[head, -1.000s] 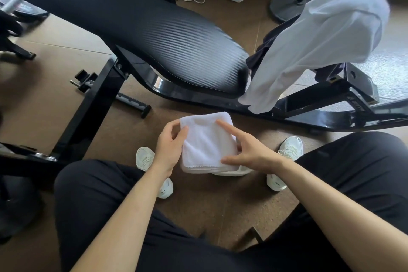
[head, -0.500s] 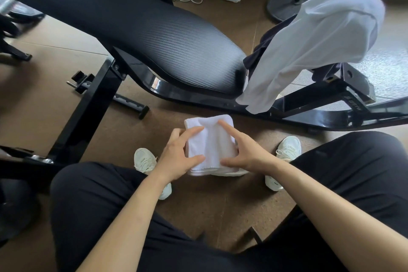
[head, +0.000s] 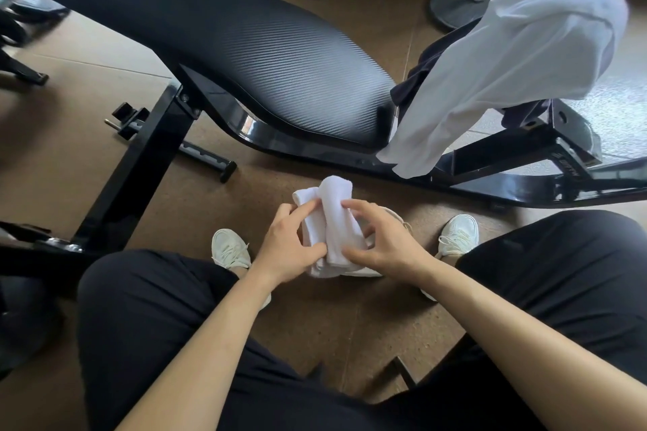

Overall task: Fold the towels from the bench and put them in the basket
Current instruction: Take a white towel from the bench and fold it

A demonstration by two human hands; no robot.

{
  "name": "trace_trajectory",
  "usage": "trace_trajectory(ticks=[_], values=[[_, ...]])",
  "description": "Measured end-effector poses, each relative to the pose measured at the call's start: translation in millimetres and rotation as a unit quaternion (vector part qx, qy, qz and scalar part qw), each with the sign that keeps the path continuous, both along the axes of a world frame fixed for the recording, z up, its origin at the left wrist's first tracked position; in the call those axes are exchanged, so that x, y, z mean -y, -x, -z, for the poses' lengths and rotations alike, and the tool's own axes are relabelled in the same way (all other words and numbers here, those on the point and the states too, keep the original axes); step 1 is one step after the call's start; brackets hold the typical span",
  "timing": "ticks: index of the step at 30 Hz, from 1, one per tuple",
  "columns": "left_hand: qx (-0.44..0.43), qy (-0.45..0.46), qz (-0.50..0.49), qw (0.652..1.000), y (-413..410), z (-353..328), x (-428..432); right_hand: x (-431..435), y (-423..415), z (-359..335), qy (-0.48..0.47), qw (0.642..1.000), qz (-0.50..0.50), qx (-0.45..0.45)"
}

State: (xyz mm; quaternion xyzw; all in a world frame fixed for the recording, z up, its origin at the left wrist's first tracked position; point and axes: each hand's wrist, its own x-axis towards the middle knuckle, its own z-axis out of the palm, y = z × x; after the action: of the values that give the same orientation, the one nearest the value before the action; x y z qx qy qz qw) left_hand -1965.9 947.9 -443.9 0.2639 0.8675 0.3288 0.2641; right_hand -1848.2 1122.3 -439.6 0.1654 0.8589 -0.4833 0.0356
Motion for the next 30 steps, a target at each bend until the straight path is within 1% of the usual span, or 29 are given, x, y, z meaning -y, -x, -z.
trace_trajectory(ticks=[3,6,9,10,13,15,17,20,22,27,30], values=[[0.066,-0.034,-0.021,0.997,-1,-3,-2,5,1,5,-0.045,0.999,-0.013,0.003],[0.098,-0.062,-0.04,0.992,-3,-4,-5,10,1,5,-0.041,0.999,-0.022,0.001],[0.08,-0.065,-0.056,0.993,-2,-2,-5,11,2,2,-0.006,0.999,-0.042,-0.015],[0.083,-0.066,-0.065,0.992,-1,-1,-5,10,2,2,0.019,0.999,-0.037,-0.016],[0.132,-0.088,-0.09,0.983,3,-1,-4,5,2,2,0.119,0.992,0.02,-0.034],[0.163,-0.101,-0.095,0.977,4,-1,-4,0,0,6,0.133,0.989,0.048,-0.034],[0.182,-0.098,-0.086,0.975,4,4,-4,-6,-1,9,0.149,0.988,0.04,0.002],[0.204,-0.071,-0.07,0.974,3,18,-7,-13,-1,15,0.231,0.972,-0.01,0.042],[0.22,-0.056,-0.06,0.972,3,29,-10,-19,0,23,0.261,0.963,-0.031,0.066],[0.264,-0.018,-0.043,0.963,3,68,-29,-33,4,58,0.265,0.95,-0.062,0.152],[0.307,-0.017,-0.06,0.95,1,95,-47,-43,8,91,0.232,0.951,-0.061,0.196]])
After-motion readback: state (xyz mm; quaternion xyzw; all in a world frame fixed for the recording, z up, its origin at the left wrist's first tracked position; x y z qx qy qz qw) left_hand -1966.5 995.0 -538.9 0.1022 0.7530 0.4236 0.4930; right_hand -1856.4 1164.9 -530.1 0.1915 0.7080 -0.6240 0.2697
